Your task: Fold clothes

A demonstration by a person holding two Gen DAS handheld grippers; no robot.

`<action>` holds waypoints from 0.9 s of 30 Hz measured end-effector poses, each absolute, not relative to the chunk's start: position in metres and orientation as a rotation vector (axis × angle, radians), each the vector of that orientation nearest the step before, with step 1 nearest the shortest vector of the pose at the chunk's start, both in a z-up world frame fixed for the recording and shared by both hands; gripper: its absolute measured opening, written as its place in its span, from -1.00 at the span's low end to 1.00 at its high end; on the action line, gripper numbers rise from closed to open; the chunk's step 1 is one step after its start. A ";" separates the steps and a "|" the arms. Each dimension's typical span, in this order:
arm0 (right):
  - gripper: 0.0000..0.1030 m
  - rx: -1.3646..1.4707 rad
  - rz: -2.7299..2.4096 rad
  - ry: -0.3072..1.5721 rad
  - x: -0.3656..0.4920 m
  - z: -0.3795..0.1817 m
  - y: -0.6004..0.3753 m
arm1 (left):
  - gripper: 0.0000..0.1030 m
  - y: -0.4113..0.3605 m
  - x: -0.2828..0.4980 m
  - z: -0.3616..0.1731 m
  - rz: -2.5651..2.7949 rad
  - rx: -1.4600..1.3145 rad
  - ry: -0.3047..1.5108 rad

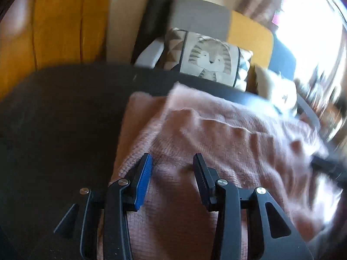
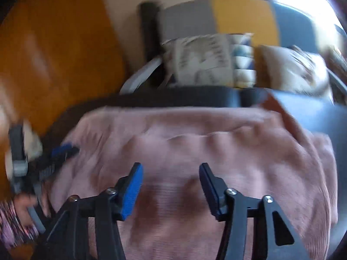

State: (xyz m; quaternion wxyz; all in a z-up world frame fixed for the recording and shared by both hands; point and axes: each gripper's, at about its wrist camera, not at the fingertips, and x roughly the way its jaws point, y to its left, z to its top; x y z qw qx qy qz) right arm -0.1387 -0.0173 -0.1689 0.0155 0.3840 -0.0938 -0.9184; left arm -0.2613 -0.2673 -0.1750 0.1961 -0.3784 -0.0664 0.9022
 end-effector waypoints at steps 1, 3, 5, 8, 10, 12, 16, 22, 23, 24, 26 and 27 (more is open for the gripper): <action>0.03 1.217 -2.844 -0.219 -0.146 -0.170 -0.029 | -0.17 -0.278 -0.263 -0.179 2.500 -1.059 -0.269; 0.03 1.245 -2.829 -0.105 -0.159 -0.170 -0.050 | -0.17 -0.291 -0.266 -0.186 2.459 -1.055 -0.375; -0.02 1.318 -2.823 0.021 -0.174 -0.176 -0.066 | -0.17 -0.294 -0.265 -0.189 2.444 -1.050 -0.405; -0.66 1.353 -2.837 0.179 -0.182 -0.183 -0.077 | -0.17 -0.296 -0.260 -0.189 2.446 -1.032 -0.409; -0.78 1.337 -2.852 0.197 -0.182 -0.179 -0.075 | -0.17 -0.297 -0.258 -0.189 2.445 -1.022 -0.412; -0.81 1.312 -2.876 0.192 -0.181 -0.174 -0.070 | -0.17 -0.299 -0.256 -0.189 2.443 -1.014 -0.415; -0.86 1.249 -2.943 0.258 -0.185 -0.167 -0.070 | -0.17 -0.300 -0.260 -0.190 2.433 -1.005 -0.438; -0.98 1.158 -3.040 0.151 -0.198 -0.150 -0.057 | -0.17 -0.301 -0.263 -0.192 2.420 -1.002 -0.460; -0.98 1.175 -3.031 0.126 -0.202 -0.153 -0.053 | -0.17 -0.301 -0.264 -0.192 2.418 -1.002 -0.463; -0.98 1.201 -3.002 0.057 -0.207 -0.157 -0.046 | -0.17 -0.301 -0.264 -0.193 2.416 -1.001 -0.466; -0.97 1.217 -2.937 -0.097 -0.210 -0.160 -0.035 | -0.17 -0.301 -0.264 -0.193 2.412 -1.000 -0.471; -0.82 1.211 -2.914 -0.168 -0.209 -0.161 -0.030 | -0.17 -0.301 -0.264 -0.194 2.410 -1.000 -0.474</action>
